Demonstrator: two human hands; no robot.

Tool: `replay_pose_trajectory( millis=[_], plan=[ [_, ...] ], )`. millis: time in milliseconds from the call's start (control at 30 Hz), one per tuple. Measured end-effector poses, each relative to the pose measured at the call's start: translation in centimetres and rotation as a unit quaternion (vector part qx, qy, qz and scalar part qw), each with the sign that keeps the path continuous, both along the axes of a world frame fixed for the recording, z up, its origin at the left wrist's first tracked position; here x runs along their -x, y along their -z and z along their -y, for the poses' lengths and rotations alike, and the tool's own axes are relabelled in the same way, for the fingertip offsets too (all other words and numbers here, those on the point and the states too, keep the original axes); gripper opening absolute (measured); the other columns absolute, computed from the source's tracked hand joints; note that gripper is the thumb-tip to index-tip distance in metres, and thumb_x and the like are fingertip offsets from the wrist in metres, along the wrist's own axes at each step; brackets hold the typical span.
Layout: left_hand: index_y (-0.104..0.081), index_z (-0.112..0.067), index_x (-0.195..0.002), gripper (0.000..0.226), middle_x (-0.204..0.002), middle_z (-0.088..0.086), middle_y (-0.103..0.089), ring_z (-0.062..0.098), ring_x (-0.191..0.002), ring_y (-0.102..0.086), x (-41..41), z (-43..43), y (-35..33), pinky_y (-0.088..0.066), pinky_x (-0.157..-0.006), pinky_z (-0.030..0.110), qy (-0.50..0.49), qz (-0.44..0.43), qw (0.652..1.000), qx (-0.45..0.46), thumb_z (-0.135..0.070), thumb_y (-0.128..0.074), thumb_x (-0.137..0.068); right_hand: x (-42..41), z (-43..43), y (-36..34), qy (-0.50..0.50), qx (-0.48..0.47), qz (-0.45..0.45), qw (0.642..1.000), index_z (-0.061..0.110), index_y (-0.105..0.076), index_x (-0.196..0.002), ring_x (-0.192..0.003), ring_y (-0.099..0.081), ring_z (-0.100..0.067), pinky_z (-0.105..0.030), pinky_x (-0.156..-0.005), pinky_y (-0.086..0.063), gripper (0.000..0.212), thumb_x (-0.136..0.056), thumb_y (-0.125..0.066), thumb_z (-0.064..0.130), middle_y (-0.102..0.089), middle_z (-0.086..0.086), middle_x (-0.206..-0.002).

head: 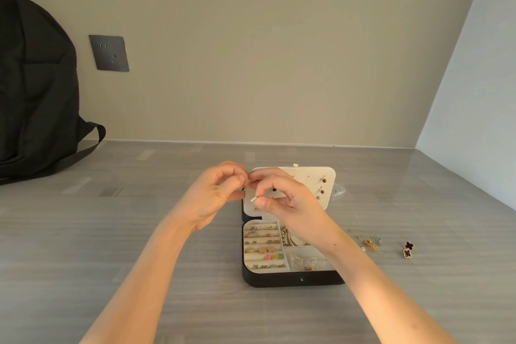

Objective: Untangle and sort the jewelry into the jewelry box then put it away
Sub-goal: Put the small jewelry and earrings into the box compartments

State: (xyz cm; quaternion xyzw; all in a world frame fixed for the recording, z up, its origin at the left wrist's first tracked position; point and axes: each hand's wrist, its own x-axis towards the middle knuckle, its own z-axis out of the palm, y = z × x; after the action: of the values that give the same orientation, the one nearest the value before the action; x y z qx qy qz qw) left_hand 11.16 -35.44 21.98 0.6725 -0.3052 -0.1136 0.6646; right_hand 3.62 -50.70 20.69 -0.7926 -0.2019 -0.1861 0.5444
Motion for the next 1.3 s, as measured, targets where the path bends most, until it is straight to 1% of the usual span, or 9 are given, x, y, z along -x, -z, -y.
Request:
replay_pose_trajectory(
  millis=[67, 167, 267, 367, 467, 600, 967, 1067, 1300],
  plan=[
    [-0.061, -0.007, -0.071, 0.025, -0.091, -0.005, -0.056, 0.008, -0.085, -0.059, -0.1, -0.1, 0.0, -0.048, -0.094, 0.042, 0.004, -0.004, 1.000, 0.009, 0.000, -0.049, -0.091, 0.3, -0.1, -0.2, -0.009, -0.005, -0.004, 1.000, 0.018, -0.061, -0.081, -0.111, -0.053, -0.009, -0.021, -0.079, -0.050, 0.016, -0.086, -0.062, 0.003, -0.055, -0.004, -0.117],
    [-0.063, -0.005, -0.076, 0.020, -0.097, -0.006, -0.054, 0.002, -0.085, -0.059, 0.3, 0.3, -0.1, -0.050, -0.085, 0.027, 0.000, 0.005, 1.000, 0.004, -0.004, -0.050, -0.091, 0.4, 0.5, -0.8, -0.002, -0.047, -0.007, 0.999, 0.022, -0.063, -0.078, -0.093, -0.059, -0.009, -0.026, -0.071, -0.053, 0.016, -0.083, -0.065, 0.006, -0.061, 0.004, -0.104],
    [-0.062, -0.006, -0.074, 0.020, -0.094, -0.007, -0.055, -0.005, -0.078, -0.059, 0.5, 0.9, 0.1, -0.051, -0.074, 0.015, -0.034, 0.009, 0.999, 0.017, -0.005, -0.052, -0.091, 0.5, 1.6, -1.2, 0.122, 0.033, 0.064, 0.990, 0.024, -0.066, -0.075, -0.072, -0.055, -0.005, -0.020, -0.061, -0.045, 0.014, -0.082, -0.068, 0.011, -0.061, 0.011, -0.080],
    [-0.064, -0.008, -0.073, 0.021, -0.083, -0.012, -0.062, 0.003, -0.082, -0.062, 0.3, 1.0, 0.4, -0.052, -0.083, 0.025, -0.045, 0.000, 0.999, 0.026, -0.005, -0.052, -0.091, 0.0, 2.7, -0.9, 0.301, 0.259, 0.214, 0.892, 0.023, -0.069, -0.071, -0.068, -0.046, -0.004, -0.020, -0.059, -0.039, 0.011, -0.079, -0.065, 0.030, -0.054, 0.013, -0.070],
    [-0.065, -0.008, -0.076, 0.019, -0.075, -0.015, -0.066, 0.006, -0.084, -0.063, 0.3, 1.0, 0.6, -0.051, -0.091, 0.034, -0.047, -0.008, 0.998, 0.030, -0.007, -0.053, -0.091, -0.5, 3.1, -0.4, 0.351, 0.291, 0.235, 0.859, 0.025, -0.071, -0.070, -0.071, -0.041, -0.009, -0.023, -0.055, -0.035, 0.008, -0.075, -0.068, 0.031, -0.050, 0.010, -0.068],
    [-0.066, -0.010, -0.077, 0.017, -0.075, -0.012, -0.068, 0.011, -0.089, -0.062, 0.6, 1.0, 0.5, -0.048, -0.096, 0.042, -0.045, -0.017, 0.998, 0.033, -0.009, -0.054, -0.090, -0.9, 3.3, -0.1, 0.355, 0.279, 0.237, 0.860, 0.025, -0.073, -0.071, -0.071, -0.032, -0.006, -0.024, -0.062, -0.031, 0.006, -0.073, -0.071, 0.031, -0.043, 0.010, -0.068],
    [-0.068, -0.009, -0.079, 0.012, -0.082, -0.007, -0.067, 0.016, -0.091, -0.061, 0.9, 0.7, 0.4, -0.045, -0.098, 0.049, -0.032, -0.034, 0.998, 0.032, -0.012, -0.060, -0.086, -1.0, 2.9, -0.1, 0.379, 0.299, 0.222, 0.847, 0.028, -0.073, -0.072, -0.066, -0.044, -0.016, -0.031, -0.064, -0.032, 0.008, -0.073, -0.068, 0.035, -0.039, 0.010, -0.068],
    [-0.069, -0.010, -0.078, 0.016, -0.089, -0.005, -0.064, 0.018, -0.095, -0.059, 1.1, 0.5, 0.3, -0.044, -0.099, 0.051, -0.021, -0.026, 0.999, 0.030, -0.025, -0.066, -0.075, -0.9, 2.7, -0.1, 0.388, 0.286, 0.215, 0.849, 0.028, -0.071, -0.072, -0.067, -0.046, -0.016, -0.029, -0.065, -0.029, 0.009, -0.072, -0.069, 0.037, -0.043, 0.010, -0.070],
    [-0.074, -0.018, -0.074, 0.015, -0.093, -0.006, -0.056, 0.019, -0.098, -0.054, 1.2, 0.0, 0.3, -0.038, -0.104, 0.050, 0.022, -0.021, 0.999, 0.024, -0.029, -0.066, -0.070, -0.8, 2.6, -0.3, 0.409, 0.263, 0.176, 0.856, 0.021, -0.059, -0.097, -0.084, -0.055, -0.020, -0.029, -0.072, -0.026, 0.042, -0.065, -0.080, 0.038, -0.055, 0.007, -0.092]
  ],
)
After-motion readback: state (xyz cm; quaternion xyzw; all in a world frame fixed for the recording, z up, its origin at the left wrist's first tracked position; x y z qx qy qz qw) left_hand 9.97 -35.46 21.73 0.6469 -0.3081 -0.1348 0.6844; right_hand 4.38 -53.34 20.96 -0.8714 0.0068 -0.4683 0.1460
